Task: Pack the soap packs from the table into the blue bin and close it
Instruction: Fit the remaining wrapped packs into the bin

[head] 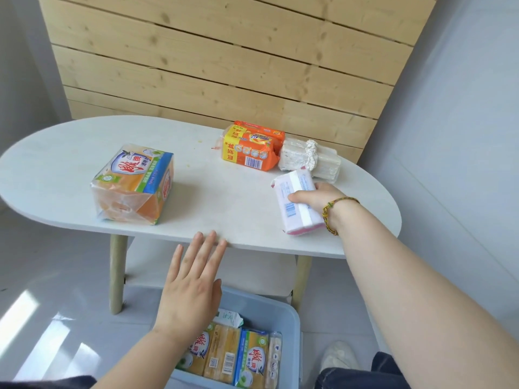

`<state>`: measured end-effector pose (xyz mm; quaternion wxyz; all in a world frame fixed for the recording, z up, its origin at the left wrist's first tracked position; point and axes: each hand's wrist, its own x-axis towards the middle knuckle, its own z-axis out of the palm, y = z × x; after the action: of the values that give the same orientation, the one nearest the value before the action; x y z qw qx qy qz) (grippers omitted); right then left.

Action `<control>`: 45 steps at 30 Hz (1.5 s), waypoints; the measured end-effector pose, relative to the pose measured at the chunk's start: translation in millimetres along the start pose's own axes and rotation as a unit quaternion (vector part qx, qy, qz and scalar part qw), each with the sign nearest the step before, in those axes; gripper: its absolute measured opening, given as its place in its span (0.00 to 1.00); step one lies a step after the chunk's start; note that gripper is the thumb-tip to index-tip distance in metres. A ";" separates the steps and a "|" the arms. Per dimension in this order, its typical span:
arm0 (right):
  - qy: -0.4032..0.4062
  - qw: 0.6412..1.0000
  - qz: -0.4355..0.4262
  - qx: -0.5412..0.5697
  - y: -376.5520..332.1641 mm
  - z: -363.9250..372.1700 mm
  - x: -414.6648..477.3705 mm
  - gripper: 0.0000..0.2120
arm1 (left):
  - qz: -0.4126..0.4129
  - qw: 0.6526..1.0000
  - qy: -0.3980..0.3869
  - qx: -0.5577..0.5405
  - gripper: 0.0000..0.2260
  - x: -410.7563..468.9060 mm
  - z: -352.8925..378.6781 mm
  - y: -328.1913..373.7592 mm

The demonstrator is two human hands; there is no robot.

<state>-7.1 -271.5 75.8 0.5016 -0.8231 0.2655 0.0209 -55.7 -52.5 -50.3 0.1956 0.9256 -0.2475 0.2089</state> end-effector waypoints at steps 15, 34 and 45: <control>-0.143 0.973 -0.116 -0.141 119.4 45.1 -72.0 0.17 | -0.187 0.914 -0.359 0.014 0.28 -69.3 85.7 -56.6; -0.007 0.767 -0.113 -0.631 210.4 162.2 13.1 0.21 | -0.209 0.879 -0.423 0.067 0.28 -90.8 128.6 -65.5; -0.015 0.782 -0.120 -0.611 241.7 187.1 16.8 0.24 | -0.207 0.882 -0.416 0.073 0.27 -91.3 132.3 -64.6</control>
<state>-59.9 -207.9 -219.0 -0.1044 -0.9820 0.0886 0.1304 -54.7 -28.0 -221.8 0.0449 0.9692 -0.0926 -0.2236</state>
